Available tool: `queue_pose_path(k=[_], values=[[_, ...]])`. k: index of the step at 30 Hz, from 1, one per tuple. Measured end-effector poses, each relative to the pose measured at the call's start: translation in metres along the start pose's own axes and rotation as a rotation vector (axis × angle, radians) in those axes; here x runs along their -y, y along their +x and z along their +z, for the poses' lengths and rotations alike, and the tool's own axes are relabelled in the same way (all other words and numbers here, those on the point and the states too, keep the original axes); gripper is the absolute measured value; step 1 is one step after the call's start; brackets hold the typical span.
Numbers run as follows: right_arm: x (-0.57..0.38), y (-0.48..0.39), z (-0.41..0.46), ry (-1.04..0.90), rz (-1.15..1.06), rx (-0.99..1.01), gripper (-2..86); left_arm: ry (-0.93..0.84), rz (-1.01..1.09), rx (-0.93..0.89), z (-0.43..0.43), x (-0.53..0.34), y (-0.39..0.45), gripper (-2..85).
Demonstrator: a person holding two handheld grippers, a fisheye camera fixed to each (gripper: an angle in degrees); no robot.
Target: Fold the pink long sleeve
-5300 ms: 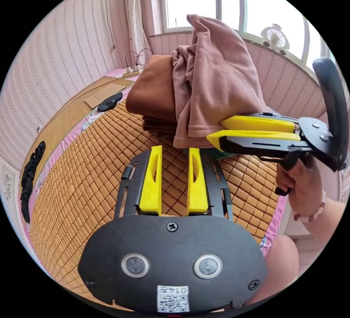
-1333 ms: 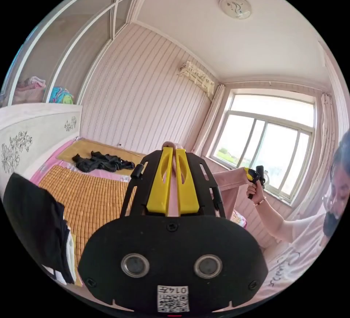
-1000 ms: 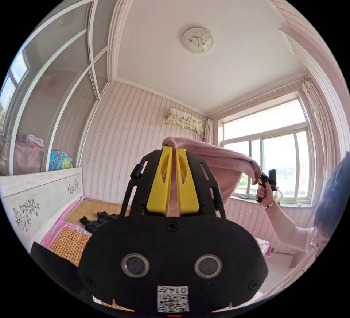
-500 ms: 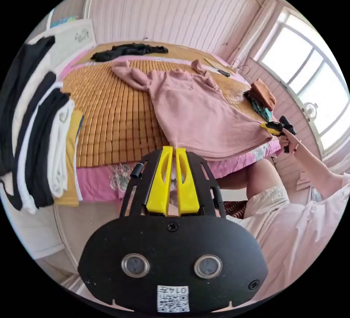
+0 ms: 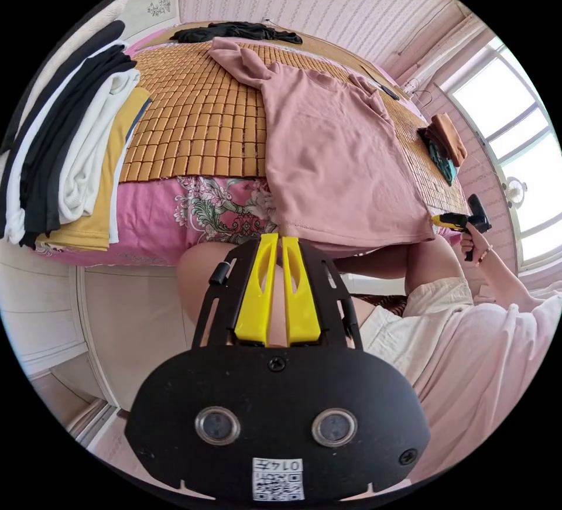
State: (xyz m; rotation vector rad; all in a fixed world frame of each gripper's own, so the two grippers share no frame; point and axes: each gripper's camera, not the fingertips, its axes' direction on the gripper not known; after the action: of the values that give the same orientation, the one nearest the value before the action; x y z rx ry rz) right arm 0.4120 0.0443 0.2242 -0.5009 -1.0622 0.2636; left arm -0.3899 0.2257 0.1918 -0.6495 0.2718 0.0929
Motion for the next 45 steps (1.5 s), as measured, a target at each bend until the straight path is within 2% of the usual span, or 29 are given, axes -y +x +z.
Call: queue_pose_path(k=[5, 9, 11, 15, 22, 28, 31, 33, 35, 37, 39, 42, 44, 45], values=[[0.012, -0.021, -0.01, 0.033, -0.104, -0.101, 3.3, 0.027, 0.008, -0.013, -0.011, 0.014, -0.014, 2.8], [0.043, -0.035, -0.038, 0.143, -0.135, -0.11, 12.5, 0.081, 0.097, -0.041, -0.01, 0.058, 0.001, 3.9], [0.062, -0.041, -0.055, 0.194, -0.143, -0.096, 14.0, 0.093, 0.155, -0.065, -0.002, 0.086, 0.017, 4.0], [0.116, -0.057, -0.097, 0.315, -0.149, -0.124, 13.4, 0.13, 0.333, -0.135, 0.024, 0.163, 0.07, 5.0], [0.24, -0.078, -0.121, 0.311, -0.172, -0.263, 11.9, 0.172, 0.605, -0.181, 0.093, 0.306, 0.18, 6.8], [0.323, -0.082, -0.096, 0.321, -0.135, -0.356, 15.7, 0.096, 0.574, -0.168, 0.175, 0.394, 0.241, 7.8], [0.337, -0.069, -0.082, 0.266, -0.102, -0.316, 12.7, 0.08, 0.585, -0.084, 0.209, 0.417, 0.259, 8.6], [0.323, -0.067, -0.092, 0.297, -0.136, -0.315, 2.9, 0.041, 0.589, -0.029, 0.231, 0.426, 0.263, 8.4], [0.297, -0.066, -0.109, 0.342, -0.19, -0.265, 1.9, 0.012, 0.577, -0.036, 0.248, 0.427, 0.26, 7.9], [0.247, -0.068, -0.142, 0.445, -0.235, -0.182, 1.5, 0.056, 0.57, -0.055, 0.247, 0.423, 0.256, 6.5], [0.157, -0.086, -0.176, 0.556, -0.367, -0.055, 1.2, 0.11, 0.59, -0.11, 0.24, 0.417, 0.256, 4.8], [0.077, -0.1, -0.175, 0.499, -0.483, -0.039, 1.1, 0.104, 0.64, -0.044, 0.242, 0.411, 0.266, 1.5], [0.045, -0.084, -0.187, 0.554, -0.454, -0.047, 2.9, 0.075, 0.652, -0.002, 0.246, 0.411, 0.268, 1.4], [0.032, -0.068, -0.198, 0.587, -0.395, -0.114, 6.8, 0.072, 0.642, 0.0, 0.245, 0.411, 0.267, 1.7]])
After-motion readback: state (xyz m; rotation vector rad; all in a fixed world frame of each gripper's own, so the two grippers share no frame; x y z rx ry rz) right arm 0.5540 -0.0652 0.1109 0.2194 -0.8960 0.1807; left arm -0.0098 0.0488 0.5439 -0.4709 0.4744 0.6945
